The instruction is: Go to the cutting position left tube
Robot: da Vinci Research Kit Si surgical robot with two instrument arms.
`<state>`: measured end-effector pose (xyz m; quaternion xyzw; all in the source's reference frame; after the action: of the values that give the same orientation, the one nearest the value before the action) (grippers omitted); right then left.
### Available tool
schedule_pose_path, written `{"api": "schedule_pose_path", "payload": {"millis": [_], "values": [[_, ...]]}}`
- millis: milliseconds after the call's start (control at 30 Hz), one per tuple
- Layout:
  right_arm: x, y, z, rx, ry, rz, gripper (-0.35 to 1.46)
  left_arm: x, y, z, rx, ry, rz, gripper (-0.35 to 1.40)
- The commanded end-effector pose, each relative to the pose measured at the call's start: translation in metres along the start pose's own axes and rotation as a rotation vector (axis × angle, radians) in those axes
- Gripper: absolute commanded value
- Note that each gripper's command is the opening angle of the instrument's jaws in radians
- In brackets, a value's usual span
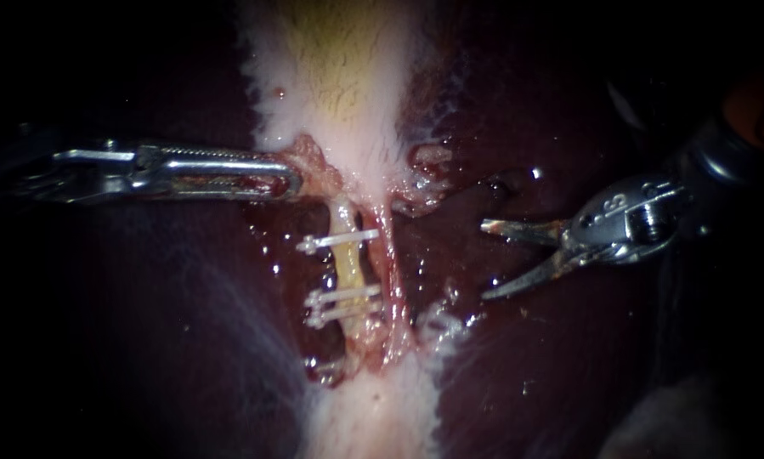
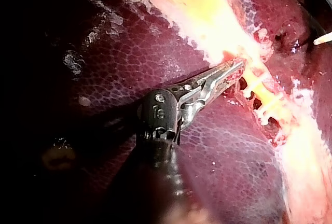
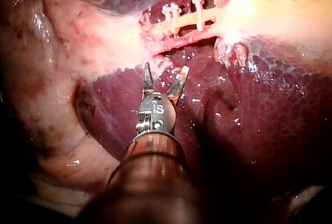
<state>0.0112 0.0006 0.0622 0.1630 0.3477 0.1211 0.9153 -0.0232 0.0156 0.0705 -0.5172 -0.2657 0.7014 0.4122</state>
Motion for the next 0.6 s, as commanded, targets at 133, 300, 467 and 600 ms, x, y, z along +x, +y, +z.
{"api": "schedule_pose_path", "payload": {"millis": [133, 300, 467, 600], "values": [[0.0, 0.0, 0.0, 0.0, 0.0, 0.0, 1.45, 0.0008, 0.0009, -0.0013, -0.006, -0.002, -0.006, -0.35], [0.0, 0.0, 0.0, 0.0, 0.0, 0.0, 1.45, 0.0031, 0.0038, -0.0049, -0.023, 0.022, -0.021, -0.35], [0.0003, 0.0, 0.0003, 0.013, 0.001, 0.002, 1.45, 0.0042, 0.0053, -0.0066, -0.023, 0.035, -0.029, -0.35], [0.0013, -0.0004, 0.0012, 0.047, 0.008, 0.006, 1.45, 0.0038, 0.0051, -0.0061, -0.021, 0.036, -0.027, -0.35]]}}
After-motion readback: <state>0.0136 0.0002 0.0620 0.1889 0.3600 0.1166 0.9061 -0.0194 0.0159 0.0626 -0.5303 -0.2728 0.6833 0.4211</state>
